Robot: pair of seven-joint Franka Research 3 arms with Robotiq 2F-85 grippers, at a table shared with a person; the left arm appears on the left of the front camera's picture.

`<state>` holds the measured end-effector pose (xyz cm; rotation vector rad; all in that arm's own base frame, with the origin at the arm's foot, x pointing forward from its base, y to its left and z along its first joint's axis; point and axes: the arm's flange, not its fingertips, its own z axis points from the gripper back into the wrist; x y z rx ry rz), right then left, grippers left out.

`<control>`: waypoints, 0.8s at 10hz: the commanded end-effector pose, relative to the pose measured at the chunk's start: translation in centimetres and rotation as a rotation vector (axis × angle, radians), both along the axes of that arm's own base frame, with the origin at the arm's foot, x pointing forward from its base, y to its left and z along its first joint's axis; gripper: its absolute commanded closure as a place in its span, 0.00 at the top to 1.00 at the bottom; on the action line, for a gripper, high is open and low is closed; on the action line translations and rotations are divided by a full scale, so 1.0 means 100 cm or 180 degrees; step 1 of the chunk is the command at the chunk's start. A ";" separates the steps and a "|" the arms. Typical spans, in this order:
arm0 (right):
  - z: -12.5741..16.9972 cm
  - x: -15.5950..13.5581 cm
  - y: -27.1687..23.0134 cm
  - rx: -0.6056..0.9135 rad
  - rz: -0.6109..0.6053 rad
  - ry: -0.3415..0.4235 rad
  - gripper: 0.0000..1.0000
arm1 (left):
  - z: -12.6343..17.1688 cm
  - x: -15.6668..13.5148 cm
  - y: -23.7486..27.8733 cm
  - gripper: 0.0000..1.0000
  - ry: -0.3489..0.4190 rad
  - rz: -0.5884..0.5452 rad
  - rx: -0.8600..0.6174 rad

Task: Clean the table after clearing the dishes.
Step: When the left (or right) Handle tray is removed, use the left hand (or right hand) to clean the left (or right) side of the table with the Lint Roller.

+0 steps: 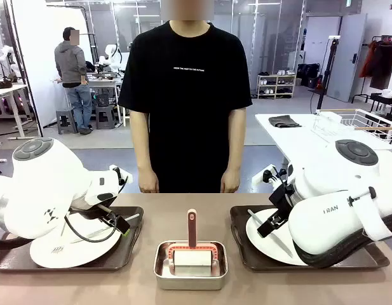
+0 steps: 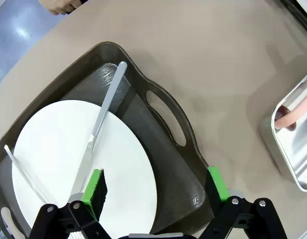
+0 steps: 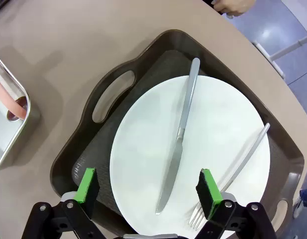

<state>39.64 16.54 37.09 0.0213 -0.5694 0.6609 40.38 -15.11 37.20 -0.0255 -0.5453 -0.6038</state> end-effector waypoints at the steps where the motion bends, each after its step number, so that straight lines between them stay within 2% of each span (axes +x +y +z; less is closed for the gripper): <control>1: 0.000 0.000 0.000 0.0000 0.0000 0.0000 1.00 | 0.000 0.000 0.000 1.00 0.0000 -0.0001 0.0000; 8: 0.000 0.000 0.000 0.0000 0.0000 0.0000 1.00 | 0.000 0.000 0.000 1.00 0.0000 -0.0001 0.0000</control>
